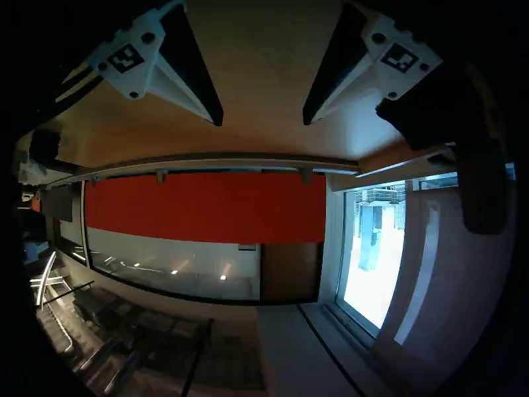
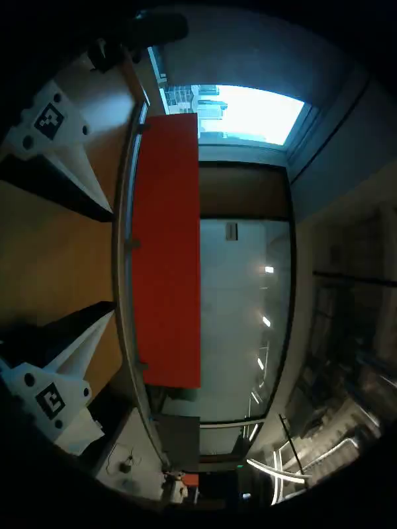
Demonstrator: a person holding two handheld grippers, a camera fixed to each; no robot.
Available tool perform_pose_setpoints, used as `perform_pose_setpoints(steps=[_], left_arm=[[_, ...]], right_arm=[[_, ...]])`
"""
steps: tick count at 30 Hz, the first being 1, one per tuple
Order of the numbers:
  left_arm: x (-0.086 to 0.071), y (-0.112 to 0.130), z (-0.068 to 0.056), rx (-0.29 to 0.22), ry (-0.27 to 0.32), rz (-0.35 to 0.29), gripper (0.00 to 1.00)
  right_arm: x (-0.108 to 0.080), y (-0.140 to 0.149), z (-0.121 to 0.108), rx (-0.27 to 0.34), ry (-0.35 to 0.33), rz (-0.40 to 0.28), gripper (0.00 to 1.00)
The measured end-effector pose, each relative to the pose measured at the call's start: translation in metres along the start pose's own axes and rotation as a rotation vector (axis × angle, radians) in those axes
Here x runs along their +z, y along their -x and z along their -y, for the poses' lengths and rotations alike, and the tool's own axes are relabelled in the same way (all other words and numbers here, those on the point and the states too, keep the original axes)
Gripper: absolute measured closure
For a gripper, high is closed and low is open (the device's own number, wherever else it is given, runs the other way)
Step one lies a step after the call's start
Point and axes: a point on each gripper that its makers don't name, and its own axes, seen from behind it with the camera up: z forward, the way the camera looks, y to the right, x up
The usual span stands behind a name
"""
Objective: Fold towel
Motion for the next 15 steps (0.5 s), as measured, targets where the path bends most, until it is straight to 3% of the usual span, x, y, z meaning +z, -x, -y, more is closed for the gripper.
perform_pose_setpoints(steps=[15], left_arm=[[-0.0019, 0.0015, -0.0032, 0.022, -0.001, -0.005, 0.11]], right_arm=[[-0.0052, -0.005, -0.0017, -0.008, -0.009, -0.021, 0.08]])
